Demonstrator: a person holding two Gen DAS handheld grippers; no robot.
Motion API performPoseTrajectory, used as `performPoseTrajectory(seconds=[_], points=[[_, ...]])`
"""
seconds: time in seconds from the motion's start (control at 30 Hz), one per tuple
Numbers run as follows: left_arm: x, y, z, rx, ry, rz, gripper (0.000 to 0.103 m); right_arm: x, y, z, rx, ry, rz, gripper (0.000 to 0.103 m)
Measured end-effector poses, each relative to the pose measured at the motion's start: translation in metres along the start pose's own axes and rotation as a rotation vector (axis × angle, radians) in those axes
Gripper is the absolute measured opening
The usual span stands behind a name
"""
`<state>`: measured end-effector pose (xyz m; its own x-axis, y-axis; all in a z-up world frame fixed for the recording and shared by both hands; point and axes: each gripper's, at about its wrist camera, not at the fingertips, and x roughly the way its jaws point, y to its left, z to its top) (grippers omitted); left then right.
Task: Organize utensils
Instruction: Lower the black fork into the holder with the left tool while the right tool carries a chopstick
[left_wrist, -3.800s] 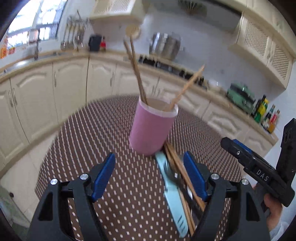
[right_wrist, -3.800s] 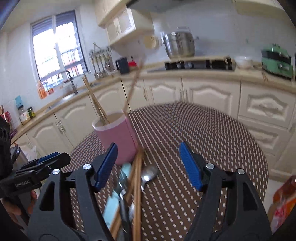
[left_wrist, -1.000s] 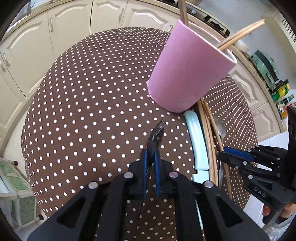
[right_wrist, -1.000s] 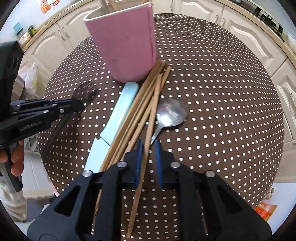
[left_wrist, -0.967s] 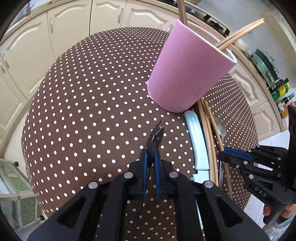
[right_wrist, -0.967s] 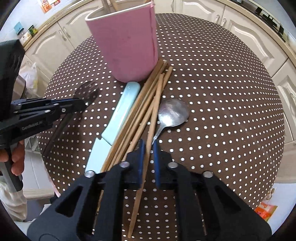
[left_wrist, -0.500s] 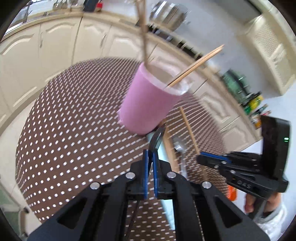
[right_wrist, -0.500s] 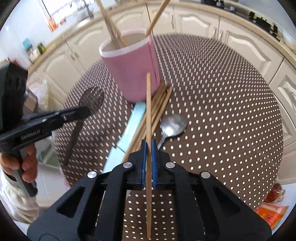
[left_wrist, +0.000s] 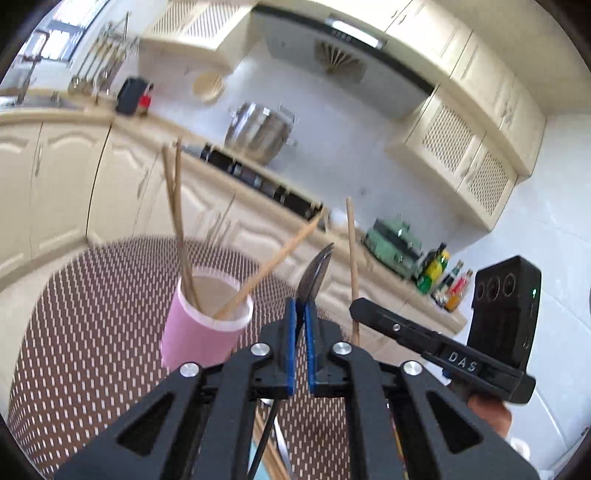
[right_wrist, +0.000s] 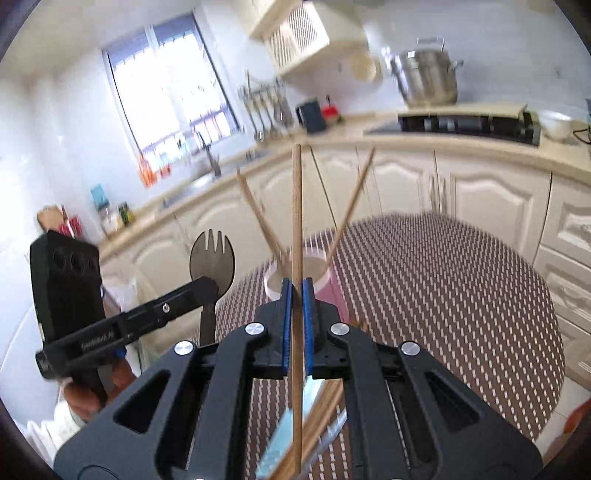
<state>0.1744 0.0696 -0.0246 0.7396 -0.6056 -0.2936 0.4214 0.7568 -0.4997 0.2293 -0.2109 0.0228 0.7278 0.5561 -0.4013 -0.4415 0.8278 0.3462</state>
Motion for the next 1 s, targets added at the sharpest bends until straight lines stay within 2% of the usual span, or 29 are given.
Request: performPoseTrajectory(seconds=[0.3,0.5,0.7,1.0], points=[[0.026,-0.016,0.041,0.021,-0.183,-0.012,0.005,0.024,0.013,0.038,-0.015,-0.241,-0.014,0.006],[0.046,-0.013,0.060,0.040,-0.263,-0.014,0.005,0.041,0.011,0.051,-0.012,-0.345,-0.022,0.006],[0.070,0.006,0.063,0.024,-0.293,0.018,0.005,0.060,0.010,0.048,-0.046,-0.379,-0.047,0.006],[0.087,0.035,0.045,-0.021,-0.276,0.072,0.005,0.078,0.003,0.033,-0.054,-0.343,-0.056,0.006]])
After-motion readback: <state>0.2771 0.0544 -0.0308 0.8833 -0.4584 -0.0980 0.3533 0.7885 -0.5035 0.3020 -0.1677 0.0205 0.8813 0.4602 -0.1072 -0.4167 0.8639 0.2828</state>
